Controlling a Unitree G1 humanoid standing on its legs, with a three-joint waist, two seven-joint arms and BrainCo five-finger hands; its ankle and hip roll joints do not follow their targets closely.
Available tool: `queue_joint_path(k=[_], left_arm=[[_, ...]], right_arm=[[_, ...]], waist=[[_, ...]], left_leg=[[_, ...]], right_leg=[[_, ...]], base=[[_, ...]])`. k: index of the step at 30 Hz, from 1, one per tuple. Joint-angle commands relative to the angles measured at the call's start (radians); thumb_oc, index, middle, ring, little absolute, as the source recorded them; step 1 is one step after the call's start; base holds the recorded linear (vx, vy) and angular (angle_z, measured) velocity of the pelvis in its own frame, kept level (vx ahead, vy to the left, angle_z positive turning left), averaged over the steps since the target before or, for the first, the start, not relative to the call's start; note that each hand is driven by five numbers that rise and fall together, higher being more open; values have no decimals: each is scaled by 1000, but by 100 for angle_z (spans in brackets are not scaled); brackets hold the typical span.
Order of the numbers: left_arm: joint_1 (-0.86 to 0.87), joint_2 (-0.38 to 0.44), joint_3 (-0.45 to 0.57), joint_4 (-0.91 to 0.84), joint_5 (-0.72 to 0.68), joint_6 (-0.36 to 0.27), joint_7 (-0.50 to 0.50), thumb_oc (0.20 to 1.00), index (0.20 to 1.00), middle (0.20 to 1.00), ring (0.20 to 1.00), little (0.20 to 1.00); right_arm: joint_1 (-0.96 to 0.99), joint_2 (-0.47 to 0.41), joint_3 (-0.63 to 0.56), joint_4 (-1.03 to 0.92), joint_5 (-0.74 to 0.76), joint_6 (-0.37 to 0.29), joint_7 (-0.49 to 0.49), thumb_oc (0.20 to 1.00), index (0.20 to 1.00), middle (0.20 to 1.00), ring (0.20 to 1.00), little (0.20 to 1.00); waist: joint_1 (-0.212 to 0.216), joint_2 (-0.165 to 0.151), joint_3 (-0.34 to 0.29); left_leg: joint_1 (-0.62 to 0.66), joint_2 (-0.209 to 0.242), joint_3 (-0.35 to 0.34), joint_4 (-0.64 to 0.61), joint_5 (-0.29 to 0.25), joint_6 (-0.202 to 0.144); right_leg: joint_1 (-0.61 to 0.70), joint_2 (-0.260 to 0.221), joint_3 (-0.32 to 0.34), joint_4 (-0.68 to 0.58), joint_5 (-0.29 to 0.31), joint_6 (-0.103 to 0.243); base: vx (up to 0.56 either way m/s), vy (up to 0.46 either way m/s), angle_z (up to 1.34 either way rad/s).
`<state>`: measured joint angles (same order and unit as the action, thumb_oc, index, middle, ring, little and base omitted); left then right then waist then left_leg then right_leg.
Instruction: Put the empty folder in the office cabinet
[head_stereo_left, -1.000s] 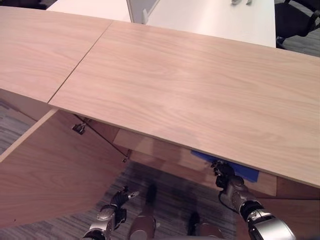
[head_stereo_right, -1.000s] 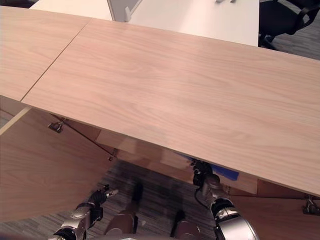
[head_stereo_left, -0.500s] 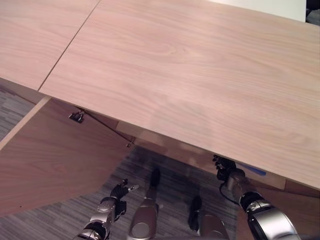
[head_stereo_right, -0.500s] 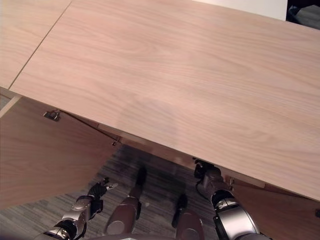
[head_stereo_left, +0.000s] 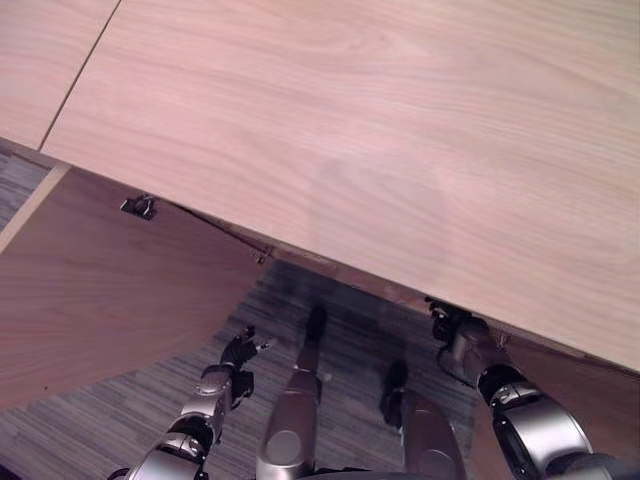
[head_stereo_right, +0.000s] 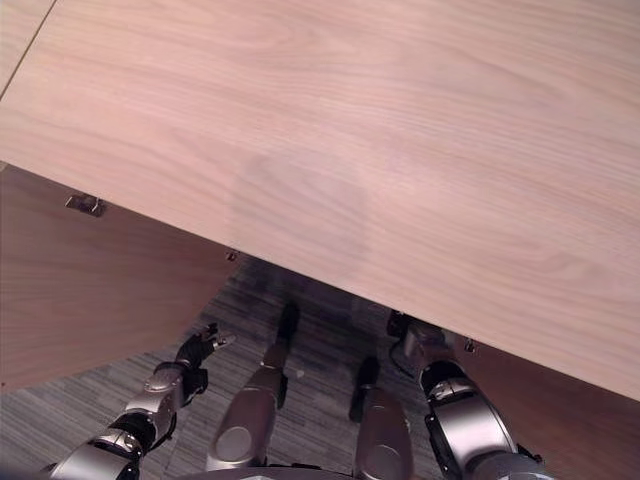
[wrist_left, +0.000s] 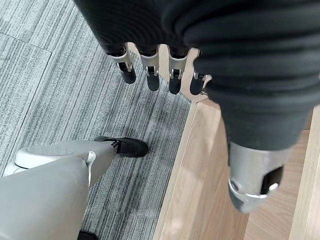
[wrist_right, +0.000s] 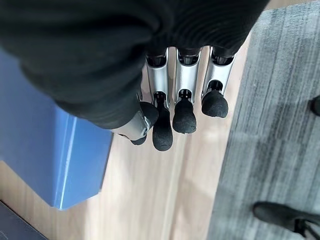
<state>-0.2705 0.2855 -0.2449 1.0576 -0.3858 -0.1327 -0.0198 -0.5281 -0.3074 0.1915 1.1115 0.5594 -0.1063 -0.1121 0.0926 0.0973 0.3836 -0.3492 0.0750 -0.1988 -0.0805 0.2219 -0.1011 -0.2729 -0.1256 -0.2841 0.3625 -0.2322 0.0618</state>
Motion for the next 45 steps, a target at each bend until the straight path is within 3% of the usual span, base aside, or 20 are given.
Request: queue_joint_path(k=[1,8,16,25,34,39,45], left_arm=[[46,65,-17,-42,-18,-45,-45,1000,1000,1000,1000,1000],[74,148,-6,-123,-55,-43,-71,1000,1000,1000,1000,1000],[197,240,-52,-229,-60,-47,-152,1000,1000,1000,1000,1000],[184,231,-69,-211,-55,-44,-157,1000,1000,1000,1000,1000],[168,166,-76,-168,-40,-43,-129,1000,1000,1000,1000,1000],[155,120,-65,-125,-34,-33,-112,1000,1000,1000,1000,1000],[122,62,-24,-73,-52,-21,-94,1000,1000,1000,1000,1000]], right_arm=[[-24,-81,-51,4,16,-22,-9,200,200,200,200,200],[-122,-160,-69,37,9,-18,-8,200,200,200,200,200],[-273,-362,-89,132,45,-16,-4,200,200,200,200,200],[-335,-426,-60,180,34,-3,0,200,200,200,200,200],[-340,-394,-60,186,33,-3,-13,200,200,200,200,200],[-274,-319,-79,158,43,-6,-14,200,200,200,200,200],[-91,-155,-110,55,41,-18,-6,200,200,200,200,200]], waist=[[32,11,2],[50,31,8],[84,26,-12],[87,24,-28],[82,22,-48],[71,10,-77],[49,-15,-121]], left_leg=[[104,39,-6,21,-180,9],[103,33,-11,21,-176,7],[109,31,-15,21,-184,-1],[106,33,-20,18,-178,-3],[109,33,-18,13,-180,-1],[125,34,-14,9,-187,-1],[160,37,-10,7,-202,-2]], right_leg=[[-83,-120,45,-19,112,111],[-71,-121,38,-32,124,115],[-58,-124,32,-33,118,119],[-58,-120,29,-41,126,118],[-59,-115,29,-41,124,115],[-35,-111,29,-57,125,115],[11,-110,25,-80,132,117]], base=[[0,0,0],[-7,-2,3],[-3,-2,3],[0,0,0],[1,0,0],[6,-1,0],[45,7,1]])
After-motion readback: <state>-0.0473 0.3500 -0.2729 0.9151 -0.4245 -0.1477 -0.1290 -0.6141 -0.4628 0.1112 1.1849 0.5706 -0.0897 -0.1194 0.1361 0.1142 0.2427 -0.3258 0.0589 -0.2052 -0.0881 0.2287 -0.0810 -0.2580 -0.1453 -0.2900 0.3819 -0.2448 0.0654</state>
